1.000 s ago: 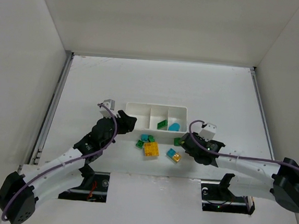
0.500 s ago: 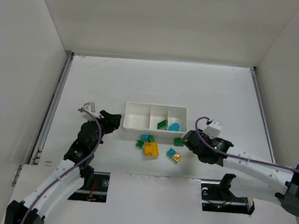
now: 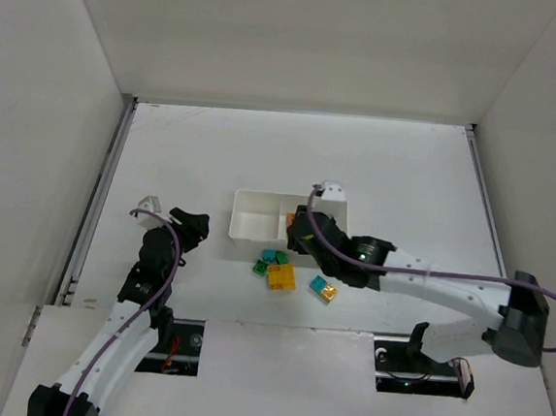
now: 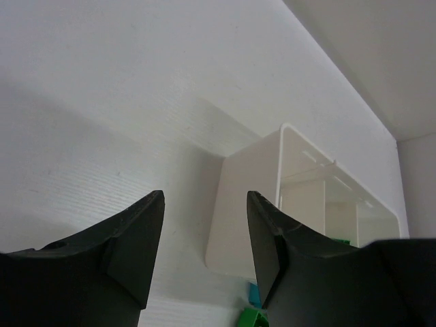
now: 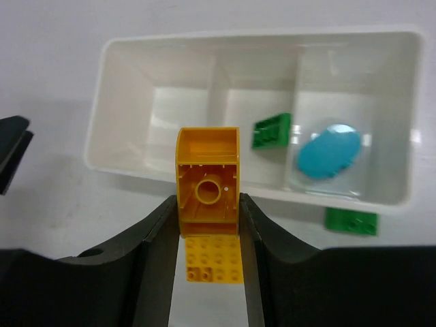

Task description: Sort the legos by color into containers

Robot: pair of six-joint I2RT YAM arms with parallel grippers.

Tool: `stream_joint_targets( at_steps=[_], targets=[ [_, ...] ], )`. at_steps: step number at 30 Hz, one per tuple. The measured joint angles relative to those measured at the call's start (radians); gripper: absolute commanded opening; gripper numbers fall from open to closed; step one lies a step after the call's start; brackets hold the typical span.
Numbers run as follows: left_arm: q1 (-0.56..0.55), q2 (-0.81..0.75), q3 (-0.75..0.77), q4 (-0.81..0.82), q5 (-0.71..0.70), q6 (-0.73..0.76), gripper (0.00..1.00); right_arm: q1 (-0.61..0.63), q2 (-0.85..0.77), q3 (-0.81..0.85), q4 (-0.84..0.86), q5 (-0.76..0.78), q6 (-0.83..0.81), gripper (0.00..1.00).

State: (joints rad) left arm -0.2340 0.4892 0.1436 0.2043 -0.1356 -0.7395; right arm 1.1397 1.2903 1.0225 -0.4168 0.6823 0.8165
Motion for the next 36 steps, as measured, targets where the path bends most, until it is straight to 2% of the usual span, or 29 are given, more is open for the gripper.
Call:
stream_joint_targets(
  at_steps=[5, 11, 17, 22, 26, 29, 31, 32, 34, 36],
  targets=[
    [0.000, 0.000, -0.016, 0.000, -0.004, 0.000, 0.49, -0.023, 0.254, 0.141, 0.195, -0.098, -0.130, 0.31],
    [-0.001, 0.002, -0.020, 0.003, -0.007, 0.000, 0.49, -0.049, 0.445, 0.294, 0.288, -0.111, -0.211, 0.35],
    [-0.006, 0.012, -0.020, 0.016, -0.008, 0.000, 0.49, -0.065, 0.502, 0.305, 0.298, -0.101, -0.221, 0.61],
    [-0.007, 0.013, -0.020, 0.016, -0.008, 0.000, 0.49, -0.068, 0.485, 0.302, 0.303, -0.098, -0.234, 0.67],
    [-0.007, 0.014, -0.020, 0.016, -0.008, 0.000, 0.49, -0.058, 0.367, 0.202, 0.329, -0.088, -0.240, 0.55],
    [-0.007, 0.023, -0.020, 0.018, -0.008, 0.000, 0.49, -0.016, 0.220, 0.060, 0.349, -0.074, -0.236, 0.55],
    [-0.009, 0.034, -0.020, 0.018, -0.008, 0.000, 0.48, 0.039, 0.141, -0.034, 0.362, -0.068, -0.229, 0.63],
    [-0.011, 0.037, -0.020, 0.018, -0.008, 0.000, 0.48, 0.068, 0.115, -0.075, 0.368, -0.067, -0.220, 0.70],
    [-0.018, 0.043, -0.020, 0.017, -0.008, 0.000, 0.47, 0.122, 0.085, -0.154, 0.371, -0.064, -0.196, 0.83],
    [-0.024, 0.047, -0.020, 0.015, -0.008, -0.001, 0.47, 0.160, 0.085, -0.214, 0.362, -0.067, -0.171, 0.90]
  ],
)
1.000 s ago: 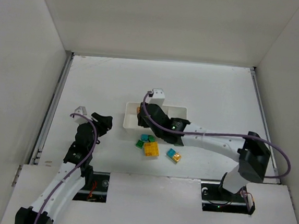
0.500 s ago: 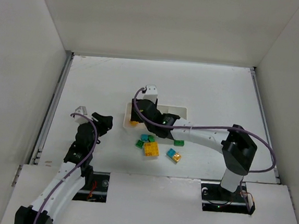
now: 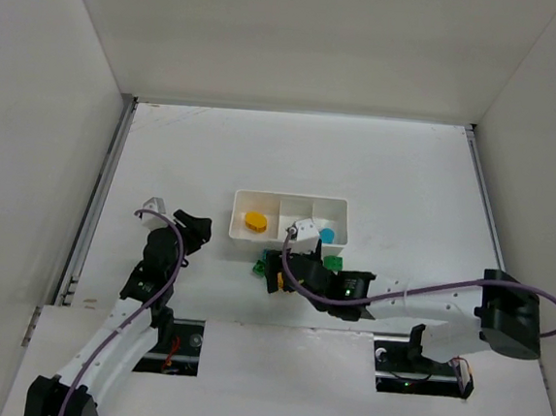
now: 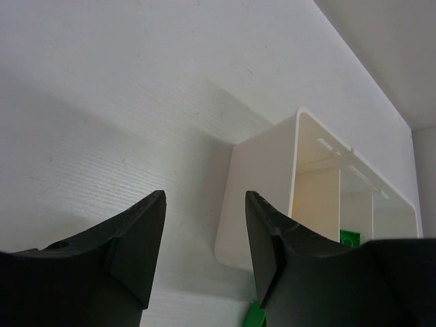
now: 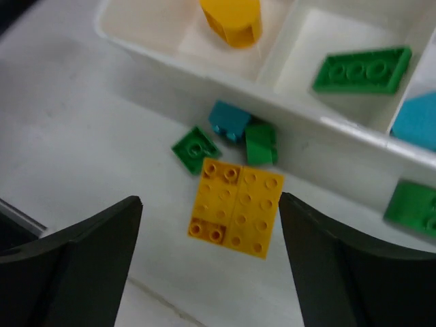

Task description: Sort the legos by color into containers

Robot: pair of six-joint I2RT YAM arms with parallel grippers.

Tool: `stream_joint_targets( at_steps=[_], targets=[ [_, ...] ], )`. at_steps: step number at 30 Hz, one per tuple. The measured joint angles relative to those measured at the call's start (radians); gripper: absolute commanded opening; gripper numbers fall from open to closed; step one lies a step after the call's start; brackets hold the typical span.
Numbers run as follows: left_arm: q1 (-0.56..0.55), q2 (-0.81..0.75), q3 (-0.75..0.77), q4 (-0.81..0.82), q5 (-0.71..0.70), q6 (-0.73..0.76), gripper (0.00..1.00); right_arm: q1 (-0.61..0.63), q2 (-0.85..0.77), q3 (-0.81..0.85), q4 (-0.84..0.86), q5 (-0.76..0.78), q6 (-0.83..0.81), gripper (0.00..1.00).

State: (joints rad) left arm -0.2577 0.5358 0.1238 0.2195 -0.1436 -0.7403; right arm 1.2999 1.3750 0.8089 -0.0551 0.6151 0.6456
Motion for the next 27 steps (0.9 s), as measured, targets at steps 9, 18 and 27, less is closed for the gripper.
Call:
stream_joint_targets(
  at_steps=[9, 18, 27],
  targets=[
    [-0.074, -0.057, 0.053, -0.101, -0.039, 0.003, 0.46, 0.043, 0.133, -0.035, -0.051, 0.009, 0.097, 1.00],
    [-0.186, -0.101, 0.086, -0.203, -0.100, 0.010, 0.46, 0.044, 0.290, 0.055, -0.061, 0.025, 0.118, 0.92],
    [-0.291, -0.107, 0.135, -0.325, -0.113, 0.007, 0.46, 0.043, 0.256, 0.048, -0.074, 0.044, 0.148, 0.73]
  ],
)
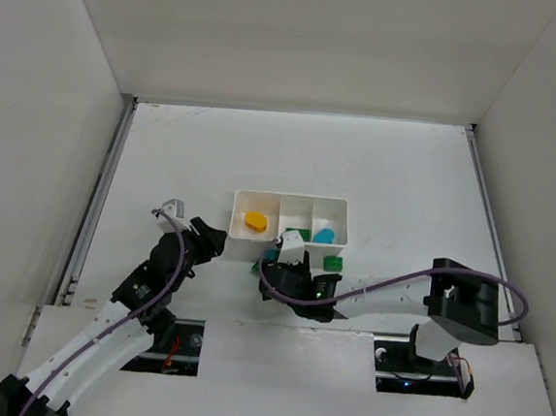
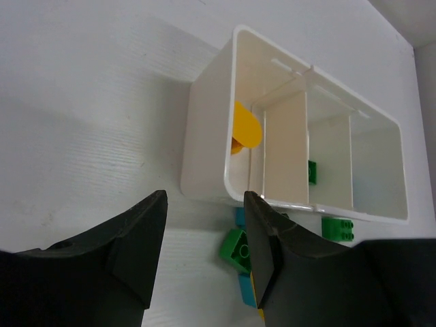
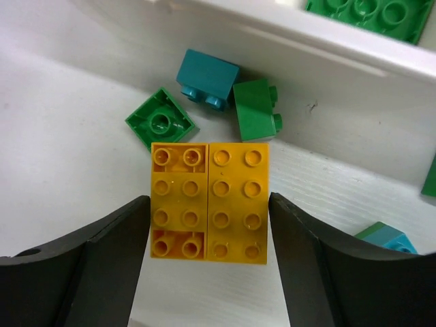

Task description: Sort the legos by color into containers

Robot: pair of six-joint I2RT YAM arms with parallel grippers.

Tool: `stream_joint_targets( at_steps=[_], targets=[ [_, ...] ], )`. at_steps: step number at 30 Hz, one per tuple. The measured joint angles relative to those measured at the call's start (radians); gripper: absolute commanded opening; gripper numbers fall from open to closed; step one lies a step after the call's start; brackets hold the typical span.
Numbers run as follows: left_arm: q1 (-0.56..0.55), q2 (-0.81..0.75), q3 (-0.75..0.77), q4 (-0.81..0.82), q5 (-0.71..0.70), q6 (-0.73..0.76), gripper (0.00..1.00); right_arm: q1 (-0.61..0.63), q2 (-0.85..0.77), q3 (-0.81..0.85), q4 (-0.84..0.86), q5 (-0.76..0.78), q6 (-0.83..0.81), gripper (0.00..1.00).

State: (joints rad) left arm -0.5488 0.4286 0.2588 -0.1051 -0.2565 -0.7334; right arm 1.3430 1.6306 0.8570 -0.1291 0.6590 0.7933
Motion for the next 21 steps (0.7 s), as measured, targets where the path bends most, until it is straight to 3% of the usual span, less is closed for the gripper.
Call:
stream_joint_targets(
  at_steps=[6, 12, 21],
  targets=[
    [-0.062, -0.013, 0.051, -0.035, -0.006, -0.006, 0.46, 0.000, -0.152, -0.038, 0.003, 0.000, 0.012, 0.69],
    [-0.132, -0.001, 0.083, -0.033, -0.020, -0.008, 0.46, -0.046, -0.296, -0.086, 0.024, -0.022, 0.013, 0.95],
    [-0.137, 0.012, 0.083, -0.034, -0.050, -0.008, 0.46, -0.025, -0.073, -0.029, -0.013, -0.048, -0.015, 1.00]
  ],
)
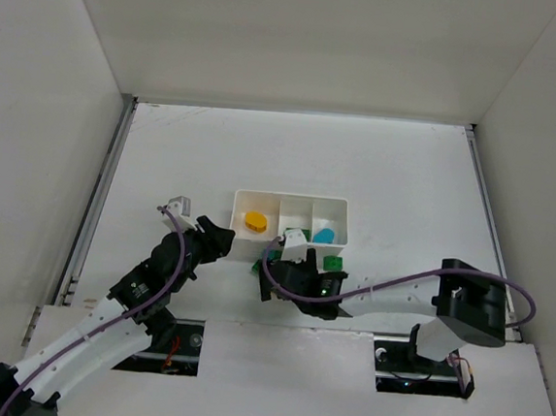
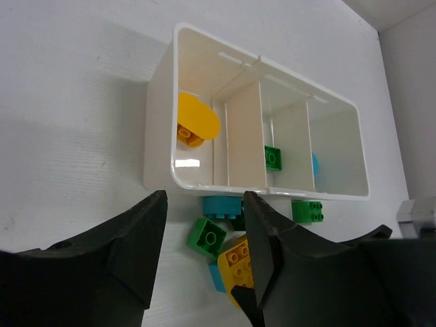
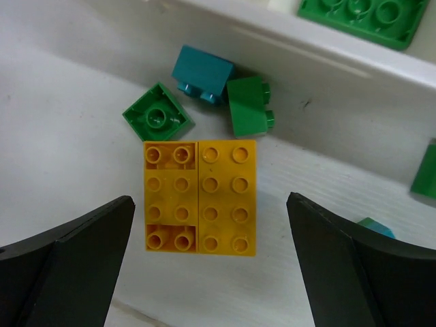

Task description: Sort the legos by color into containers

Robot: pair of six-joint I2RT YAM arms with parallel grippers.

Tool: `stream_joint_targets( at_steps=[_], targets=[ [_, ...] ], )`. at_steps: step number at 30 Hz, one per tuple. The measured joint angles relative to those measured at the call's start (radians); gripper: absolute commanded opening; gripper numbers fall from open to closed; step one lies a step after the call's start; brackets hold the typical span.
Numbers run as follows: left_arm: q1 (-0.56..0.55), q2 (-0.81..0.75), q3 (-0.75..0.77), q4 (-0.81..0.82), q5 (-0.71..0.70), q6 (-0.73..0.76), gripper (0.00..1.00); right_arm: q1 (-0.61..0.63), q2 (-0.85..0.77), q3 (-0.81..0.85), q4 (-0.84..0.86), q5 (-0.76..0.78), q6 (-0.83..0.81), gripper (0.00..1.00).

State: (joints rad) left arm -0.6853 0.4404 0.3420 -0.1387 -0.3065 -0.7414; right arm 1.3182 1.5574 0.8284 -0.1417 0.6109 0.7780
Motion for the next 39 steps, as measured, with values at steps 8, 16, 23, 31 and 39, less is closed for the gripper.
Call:
stream_joint_targets(
  at_steps=[8, 16, 23, 31, 39],
  targets=[
    [0.000, 0.010, -0.002, 0.000, -0.006, 0.000, 0.46, 0.005, 0.097, 0.062, -0.011, 0.001, -0.021, 0.82],
    [-0.003, 0.010, -0.002, 0.000, -0.008, 0.000, 0.46, 0.005, 0.133, 0.074, -0.016, 0.008, -0.021, 0.61],
    [-0.024, 0.016, -0.002, -0.002, 0.007, 0.000, 0.48, 0.005, 0.084, 0.062, -0.022, 0.009, -0.010, 0.59],
    [-0.086, 0.064, 0.003, -0.015, 0.125, -0.046, 0.58, -0.024, -0.132, -0.061, 0.083, -0.047, -0.028, 0.59],
    [-0.125, 0.108, 0.000, 0.066, 0.242, -0.169, 0.68, -0.052, -0.211, -0.140, 0.172, -0.093, -0.046, 0.59]
  ],
)
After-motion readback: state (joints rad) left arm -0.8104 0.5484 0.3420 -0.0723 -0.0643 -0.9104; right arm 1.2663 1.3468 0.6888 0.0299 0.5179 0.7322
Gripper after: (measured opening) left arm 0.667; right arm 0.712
